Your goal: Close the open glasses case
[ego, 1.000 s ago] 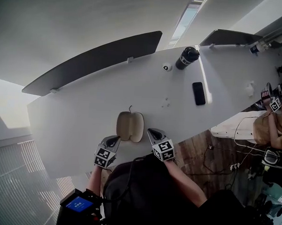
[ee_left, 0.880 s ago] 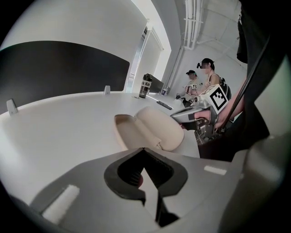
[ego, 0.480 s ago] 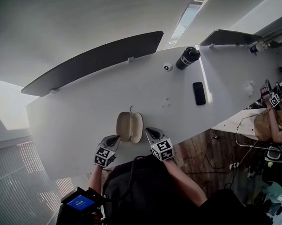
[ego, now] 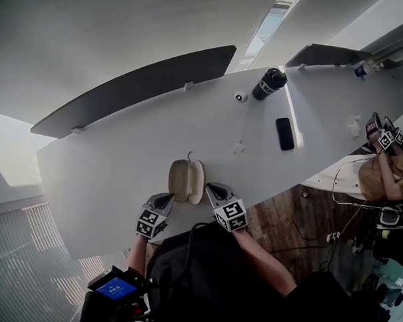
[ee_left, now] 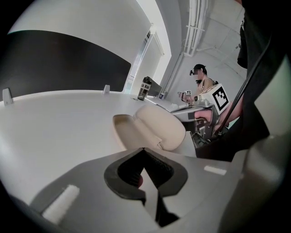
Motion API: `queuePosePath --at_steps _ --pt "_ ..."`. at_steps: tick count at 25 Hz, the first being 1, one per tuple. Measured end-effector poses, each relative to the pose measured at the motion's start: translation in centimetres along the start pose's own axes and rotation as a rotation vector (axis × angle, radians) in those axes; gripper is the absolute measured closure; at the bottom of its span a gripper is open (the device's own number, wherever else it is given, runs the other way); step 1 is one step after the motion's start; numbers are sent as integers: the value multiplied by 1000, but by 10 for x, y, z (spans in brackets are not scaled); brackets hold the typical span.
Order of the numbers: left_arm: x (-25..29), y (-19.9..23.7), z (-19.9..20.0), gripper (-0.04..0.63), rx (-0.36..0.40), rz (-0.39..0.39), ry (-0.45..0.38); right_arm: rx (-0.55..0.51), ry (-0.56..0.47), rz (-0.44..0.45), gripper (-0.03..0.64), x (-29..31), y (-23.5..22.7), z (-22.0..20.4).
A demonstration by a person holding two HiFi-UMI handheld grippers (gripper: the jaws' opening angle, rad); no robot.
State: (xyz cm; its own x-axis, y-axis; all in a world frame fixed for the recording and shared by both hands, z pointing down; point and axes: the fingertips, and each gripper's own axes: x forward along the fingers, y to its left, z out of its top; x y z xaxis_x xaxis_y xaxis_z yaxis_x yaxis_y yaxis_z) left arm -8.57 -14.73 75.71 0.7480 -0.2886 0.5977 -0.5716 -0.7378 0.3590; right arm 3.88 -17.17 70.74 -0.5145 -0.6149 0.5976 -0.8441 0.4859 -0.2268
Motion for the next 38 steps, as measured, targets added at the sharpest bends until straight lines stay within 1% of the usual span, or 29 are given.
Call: queuePosePath --at_steps 9,16,22,27,31,33,36,38 --pt "0 -1 0 589 -4 -20 -14 -33 -32 15 612 8 15 22" --pt "-1 2 -2 588 -23 -30 -30 -124 -33 67 612 20 35 36" --pt "-1 2 -3 589 -28 -39 -31 -193 -12 124 612 34 52 37" --pt "-2 2 -1 589 -34 -39 -28 -249 -5 228 612 48 72 43" --pt "-6 4 -1 588 -26 -26 -21 -289 2 267 612 57 81 42" --pt "-13 6 4 588 -26 -14 -46 -291 7 275 612 61 84 40" --pt "-24 6 24 589 -30 -12 -112 -285 14 282 612 63 85 39" --pt "-24 3 35 588 -10 -21 -129 -283 13 287 612 63 86 40"
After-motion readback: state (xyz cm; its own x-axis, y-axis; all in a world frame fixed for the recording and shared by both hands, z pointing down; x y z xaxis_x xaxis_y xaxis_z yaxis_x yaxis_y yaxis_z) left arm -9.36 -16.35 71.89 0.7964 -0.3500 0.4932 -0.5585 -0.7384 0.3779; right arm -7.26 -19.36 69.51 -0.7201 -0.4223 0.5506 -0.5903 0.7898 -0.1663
